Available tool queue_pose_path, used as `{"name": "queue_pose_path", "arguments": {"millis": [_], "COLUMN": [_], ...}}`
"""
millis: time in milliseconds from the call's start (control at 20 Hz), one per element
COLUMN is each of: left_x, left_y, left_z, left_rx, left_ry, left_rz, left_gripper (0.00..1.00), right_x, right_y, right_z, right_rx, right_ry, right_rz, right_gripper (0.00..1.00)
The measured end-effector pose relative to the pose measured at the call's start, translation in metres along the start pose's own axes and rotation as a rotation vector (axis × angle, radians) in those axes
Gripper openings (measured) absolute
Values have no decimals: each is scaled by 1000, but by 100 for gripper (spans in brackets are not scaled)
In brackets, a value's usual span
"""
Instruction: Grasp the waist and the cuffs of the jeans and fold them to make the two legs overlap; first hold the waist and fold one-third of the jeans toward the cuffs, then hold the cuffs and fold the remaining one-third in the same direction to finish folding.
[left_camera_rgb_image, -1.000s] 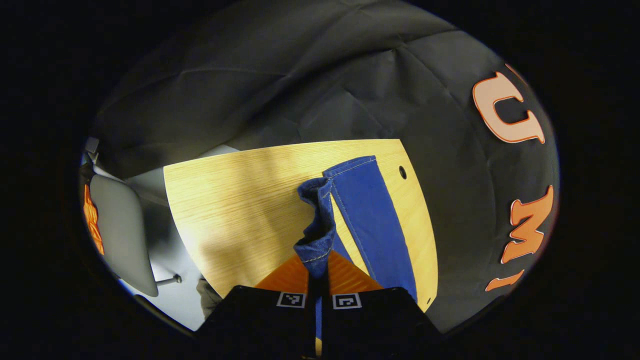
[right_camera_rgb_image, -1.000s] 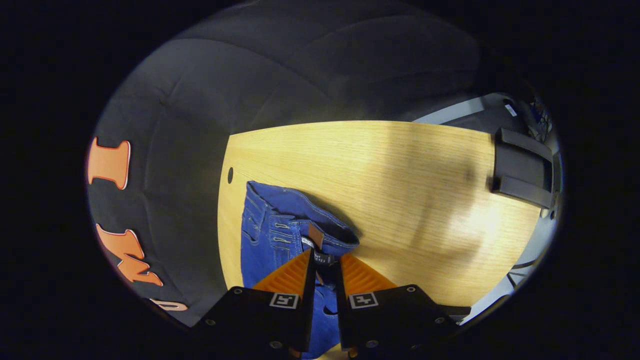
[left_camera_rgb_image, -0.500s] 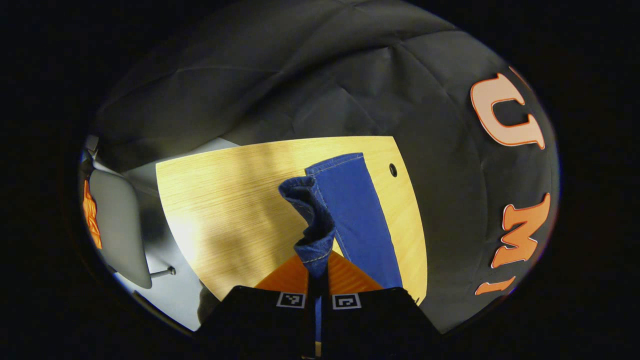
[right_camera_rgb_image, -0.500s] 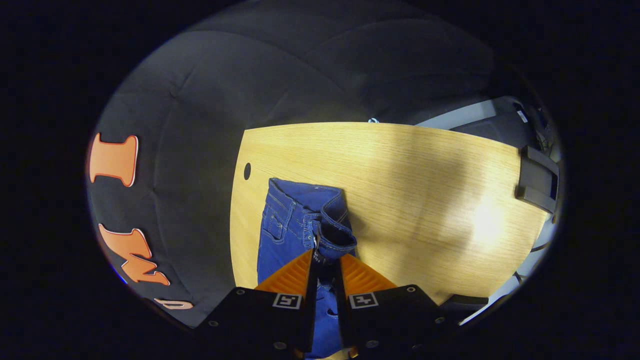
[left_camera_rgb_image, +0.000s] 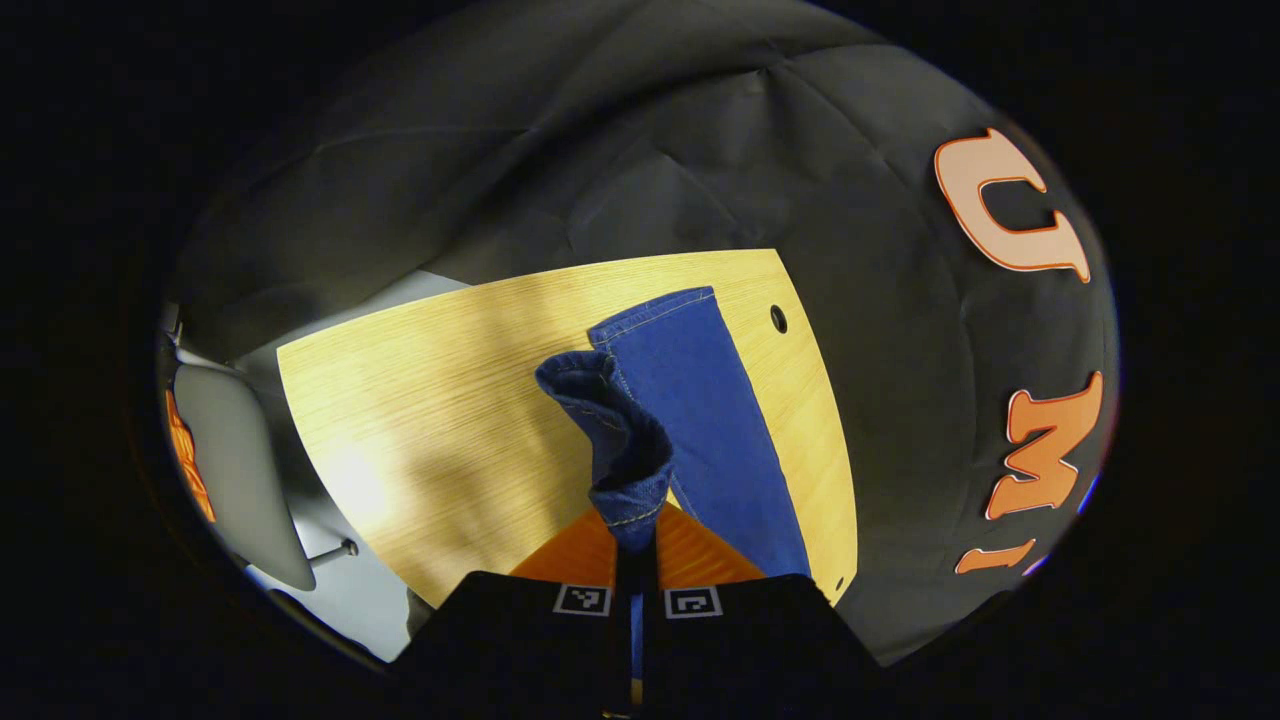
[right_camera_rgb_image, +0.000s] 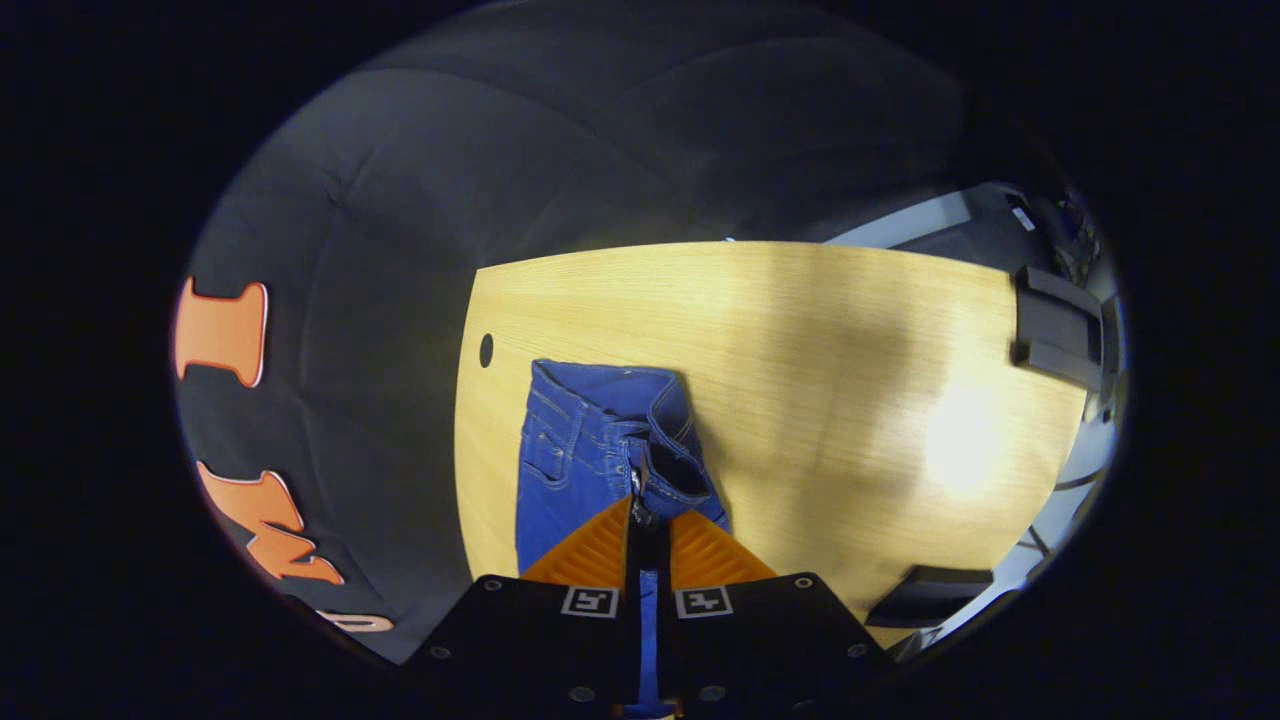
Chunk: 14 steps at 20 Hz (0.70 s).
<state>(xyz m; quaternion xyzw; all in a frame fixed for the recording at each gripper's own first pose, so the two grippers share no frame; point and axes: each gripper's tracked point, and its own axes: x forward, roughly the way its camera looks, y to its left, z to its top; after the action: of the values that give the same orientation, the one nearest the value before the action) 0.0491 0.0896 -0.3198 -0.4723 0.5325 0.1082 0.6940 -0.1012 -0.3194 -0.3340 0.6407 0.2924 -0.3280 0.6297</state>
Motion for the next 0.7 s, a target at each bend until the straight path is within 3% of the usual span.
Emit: {"name": "queue_pose_path", "arguments": {"millis": [150,450,700], "left_x": [-1,21,54], "left_y": [-23,-48,-79], "left_z": [13,59,84], "left_rx": [-41,-131,-213], "left_ry": [21,43,103], "left_rz": [-14,76,85], "left_gripper": [5,5,6], "right_x": [2,31,65], "right_y": [32,82,124], "right_z": [-1,4,24], "right_rx": [12,14,84], "right_ry": [-5,12,2], "right_rz": [14,-34,-44], "right_gripper": [7,7,7]}}
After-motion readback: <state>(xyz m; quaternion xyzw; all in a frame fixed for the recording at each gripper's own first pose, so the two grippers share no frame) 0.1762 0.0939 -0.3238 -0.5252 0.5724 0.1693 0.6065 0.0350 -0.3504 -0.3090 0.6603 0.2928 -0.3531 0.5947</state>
